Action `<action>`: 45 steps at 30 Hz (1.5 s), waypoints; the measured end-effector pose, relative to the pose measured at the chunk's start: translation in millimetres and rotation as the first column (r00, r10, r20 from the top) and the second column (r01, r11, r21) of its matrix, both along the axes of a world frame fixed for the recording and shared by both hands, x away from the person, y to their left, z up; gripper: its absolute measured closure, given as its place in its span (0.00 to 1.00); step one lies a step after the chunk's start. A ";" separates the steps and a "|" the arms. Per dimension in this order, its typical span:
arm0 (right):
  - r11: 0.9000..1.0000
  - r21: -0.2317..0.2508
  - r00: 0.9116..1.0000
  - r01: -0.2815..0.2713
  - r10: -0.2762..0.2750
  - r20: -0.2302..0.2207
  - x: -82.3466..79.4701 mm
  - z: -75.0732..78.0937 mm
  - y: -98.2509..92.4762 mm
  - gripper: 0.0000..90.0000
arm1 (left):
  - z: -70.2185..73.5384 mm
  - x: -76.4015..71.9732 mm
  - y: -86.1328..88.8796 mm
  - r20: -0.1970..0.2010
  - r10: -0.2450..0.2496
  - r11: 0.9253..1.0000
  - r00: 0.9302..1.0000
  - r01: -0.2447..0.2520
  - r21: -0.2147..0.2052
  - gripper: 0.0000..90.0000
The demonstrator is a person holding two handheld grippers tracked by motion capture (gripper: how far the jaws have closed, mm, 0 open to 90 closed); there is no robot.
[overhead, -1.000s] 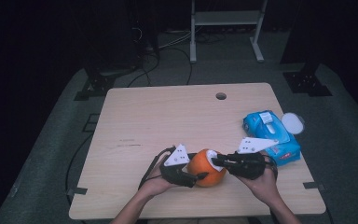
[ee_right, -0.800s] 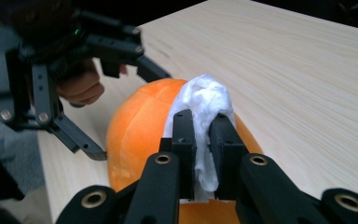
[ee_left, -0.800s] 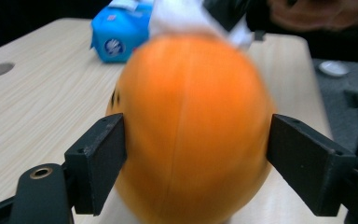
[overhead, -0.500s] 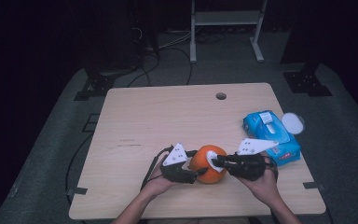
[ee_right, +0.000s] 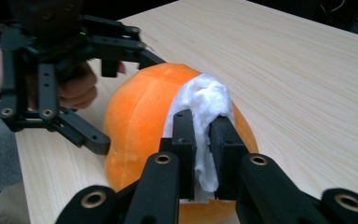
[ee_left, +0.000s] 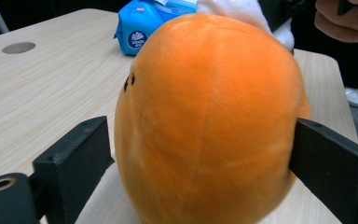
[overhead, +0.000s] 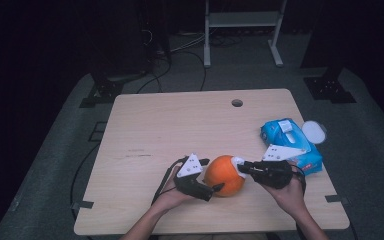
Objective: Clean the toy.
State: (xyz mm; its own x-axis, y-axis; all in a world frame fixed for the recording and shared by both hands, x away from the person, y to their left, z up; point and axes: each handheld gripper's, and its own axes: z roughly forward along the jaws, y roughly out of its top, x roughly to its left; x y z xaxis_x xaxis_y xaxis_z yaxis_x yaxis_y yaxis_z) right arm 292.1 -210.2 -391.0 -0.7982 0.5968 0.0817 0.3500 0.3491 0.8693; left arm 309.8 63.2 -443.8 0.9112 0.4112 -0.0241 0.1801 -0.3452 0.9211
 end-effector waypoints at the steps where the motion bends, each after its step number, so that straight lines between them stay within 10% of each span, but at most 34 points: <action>1: 1.000 -0.008 1.000 -0.004 0.004 0.010 -0.9 0.2 2.3 0.90 | 0.0 0.0 0.0 0.000 0.000 1.000 1.000 0.000 0.000 0.10; 8: 1.000 0.007 0.999 -0.022 0.022 0.034 -9.9 8.2 8.7 0.90 | 13.6 -4.9 5.3 -0.011 -0.016 1.000 1.000 0.016 -0.002 0.37; 16: 0.995 -0.039 0.992 -0.092 0.095 0.082 -22.6 14.1 33.4 0.90 | 14.8 -7.4 7.8 -0.025 -0.018 1.000 1.000 0.019 0.010 0.39; 23: 1.000 0.000 0.999 0.026 -0.025 0.027 -5.7 6.2 6.2 0.90 | 12.6 -13.8 -2.1 0.029 -0.038 0.998 0.999 0.037 0.052 0.27; 26: 0.999 -0.011 0.999 0.031 -0.031 0.044 -6.7 5.3 4.8 0.90 | 9.1 -7.4 -2.4 -0.009 -0.024 0.999 1.000 0.024 0.021 0.18; 37: 0.995 -0.076 0.991 -0.071 0.079 0.105 -26.8 16.5 33.6 0.90 | 6.9 -25.1 -16.8 0.065 -0.057 0.994 0.996 0.050 0.097 0.31; 45: 0.998 -0.053 0.999 -0.030 0.032 0.041 -15.2 12.7 9.2 0.90 | 2.2 -21.7 -16.9 0.060 -0.065 0.997 0.996 0.062 0.050 0.20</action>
State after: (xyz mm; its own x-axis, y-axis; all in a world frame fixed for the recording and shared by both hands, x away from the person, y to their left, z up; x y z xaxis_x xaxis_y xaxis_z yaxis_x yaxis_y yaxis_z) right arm 276.8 -201.0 -378.2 -0.8183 0.5745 0.0174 0.3024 0.4047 0.8630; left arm 288.1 46.3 -441.6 0.9346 0.3519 0.0512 0.0998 -0.3979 0.9120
